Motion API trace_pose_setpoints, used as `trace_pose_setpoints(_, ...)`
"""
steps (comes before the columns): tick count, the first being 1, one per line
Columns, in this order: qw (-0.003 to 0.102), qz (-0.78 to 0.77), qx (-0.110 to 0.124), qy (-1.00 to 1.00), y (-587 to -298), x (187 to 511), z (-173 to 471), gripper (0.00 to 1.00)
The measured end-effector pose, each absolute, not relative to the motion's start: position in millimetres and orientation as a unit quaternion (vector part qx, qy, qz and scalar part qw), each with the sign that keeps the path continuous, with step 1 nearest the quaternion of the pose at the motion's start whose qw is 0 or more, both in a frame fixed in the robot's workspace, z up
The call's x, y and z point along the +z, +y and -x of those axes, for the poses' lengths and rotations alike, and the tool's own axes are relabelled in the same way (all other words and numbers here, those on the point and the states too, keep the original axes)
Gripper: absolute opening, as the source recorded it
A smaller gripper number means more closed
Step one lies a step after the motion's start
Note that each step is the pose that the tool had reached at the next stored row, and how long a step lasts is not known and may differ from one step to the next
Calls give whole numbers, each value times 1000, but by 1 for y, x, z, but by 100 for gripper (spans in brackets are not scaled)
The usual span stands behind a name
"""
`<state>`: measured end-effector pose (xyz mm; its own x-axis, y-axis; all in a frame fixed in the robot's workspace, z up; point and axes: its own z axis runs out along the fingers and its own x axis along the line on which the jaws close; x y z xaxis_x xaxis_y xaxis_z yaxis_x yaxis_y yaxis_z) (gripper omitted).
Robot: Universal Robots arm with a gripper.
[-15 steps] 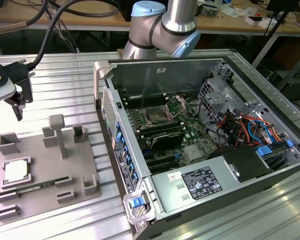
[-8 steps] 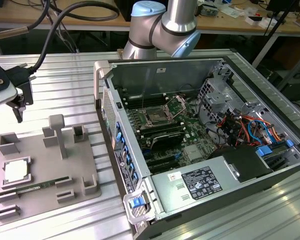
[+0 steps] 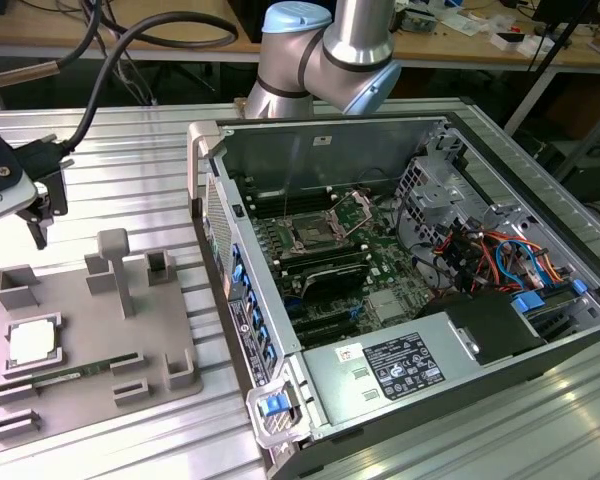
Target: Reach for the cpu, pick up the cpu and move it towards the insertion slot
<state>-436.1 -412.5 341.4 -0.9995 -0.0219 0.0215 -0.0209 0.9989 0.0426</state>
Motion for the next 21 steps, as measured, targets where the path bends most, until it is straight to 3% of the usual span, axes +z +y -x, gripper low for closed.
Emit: trace_pose_setpoints(21, 11, -11, -21, -1000, -419, 335, 436, 78)
